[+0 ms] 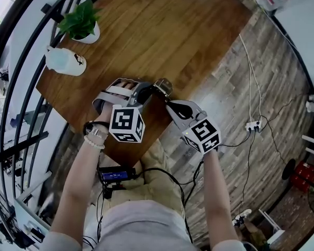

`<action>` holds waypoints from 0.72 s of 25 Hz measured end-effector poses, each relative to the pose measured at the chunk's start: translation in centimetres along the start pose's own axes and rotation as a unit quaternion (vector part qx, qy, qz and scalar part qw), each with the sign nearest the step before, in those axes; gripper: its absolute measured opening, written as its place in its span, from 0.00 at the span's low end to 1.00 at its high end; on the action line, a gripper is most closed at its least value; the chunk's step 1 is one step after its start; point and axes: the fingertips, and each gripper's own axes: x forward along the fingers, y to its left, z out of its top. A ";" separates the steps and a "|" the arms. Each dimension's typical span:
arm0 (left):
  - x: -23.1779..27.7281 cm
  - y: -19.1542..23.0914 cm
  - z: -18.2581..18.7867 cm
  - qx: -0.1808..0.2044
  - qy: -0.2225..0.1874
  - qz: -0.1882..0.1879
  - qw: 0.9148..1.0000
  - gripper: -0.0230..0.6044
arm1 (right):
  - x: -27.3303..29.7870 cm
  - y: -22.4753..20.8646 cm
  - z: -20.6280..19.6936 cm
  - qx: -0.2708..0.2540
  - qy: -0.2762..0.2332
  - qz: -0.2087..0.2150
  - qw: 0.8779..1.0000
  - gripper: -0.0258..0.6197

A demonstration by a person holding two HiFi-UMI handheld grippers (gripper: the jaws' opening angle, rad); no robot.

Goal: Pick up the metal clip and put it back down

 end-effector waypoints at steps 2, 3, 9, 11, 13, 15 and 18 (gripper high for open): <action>0.4 0.2 -0.1 -0.005 0.003 -0.002 1.000 0.17 | 0.3 -0.4 -0.2 0.015 0.000 0.006 1.000 0.08; 0.6 0.2 -0.2 -0.006 0.006 -0.003 1.000 0.18 | 0.4 -0.6 -0.3 0.024 0.001 0.010 1.000 0.08; 1.7 0.1 -0.6 -0.020 0.018 -0.015 1.000 0.20 | 1.2 -1.2 -1.2 0.042 0.017 0.027 0.999 0.09; 1.9 0.2 -0.8 -0.029 0.018 -0.015 0.999 0.20 | 1.5 -1.4 -1.4 0.046 0.024 0.029 0.998 0.09; 2.2 0.2 -0.9 -0.034 0.020 -0.017 0.999 0.21 | 1.8 -1.6 -1.8 0.039 0.038 0.026 0.998 0.09; 2.5 0.1 -0.9 -0.038 0.022 -0.020 0.999 0.21 | 2.0 -1.7 -2.2 0.025 0.050 0.019 0.998 0.11; 2.7 0.1 -1.0 -0.043 0.021 -0.020 0.999 0.21 | 2.1 -2.0 -2.2 0.017 0.051 0.009 0.999 0.13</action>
